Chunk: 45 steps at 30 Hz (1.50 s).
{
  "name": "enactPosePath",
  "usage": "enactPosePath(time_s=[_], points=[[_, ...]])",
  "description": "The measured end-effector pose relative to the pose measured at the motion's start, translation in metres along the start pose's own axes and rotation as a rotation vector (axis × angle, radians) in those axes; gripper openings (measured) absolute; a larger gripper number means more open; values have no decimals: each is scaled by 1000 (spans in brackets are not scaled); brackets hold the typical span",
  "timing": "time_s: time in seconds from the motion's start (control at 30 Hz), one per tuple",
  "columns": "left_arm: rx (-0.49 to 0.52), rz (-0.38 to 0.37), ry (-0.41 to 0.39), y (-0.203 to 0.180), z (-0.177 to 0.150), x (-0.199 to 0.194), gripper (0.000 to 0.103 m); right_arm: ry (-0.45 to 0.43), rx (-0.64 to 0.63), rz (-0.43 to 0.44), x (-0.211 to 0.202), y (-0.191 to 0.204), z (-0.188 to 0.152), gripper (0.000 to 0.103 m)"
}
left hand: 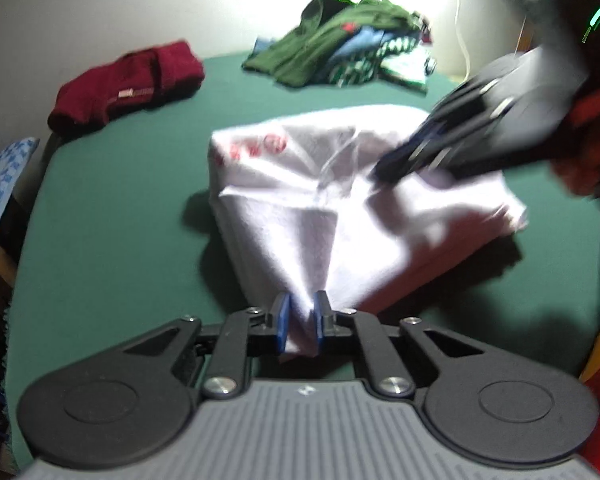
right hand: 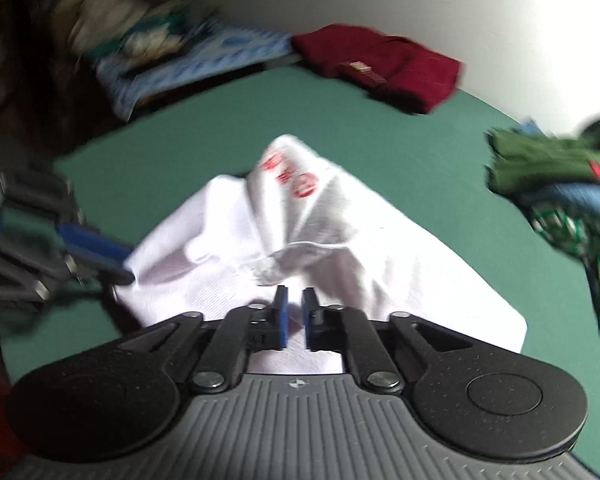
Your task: Fold clothes
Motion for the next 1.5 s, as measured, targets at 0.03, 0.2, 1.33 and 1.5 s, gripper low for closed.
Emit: enactPosePath(time_s=[0.03, 0.2, 1.33, 1.5], points=[[-14, -10, -2, 2, 1, -2, 8, -21, 53, -21, -8, -5, -4, 21], [-39, -35, -16, 4, 7, -7, 9, -21, 187, -146, -42, -22, -39, 43], [-161, -92, -48, 40, 32, 18, 13, -85, 455, -291, -70, -49, -74, 38], [-157, -91, -42, 39, 39, 31, 13, -123, 430, -180, -63, -41, -62, 32]])
Point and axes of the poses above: each gripper's, at about its wrist camera, not at the fingertips, and x roughly the way its jaws point, y to its left, z to its top, the point moved 3 cm from there along x, roughly the way its jaws point
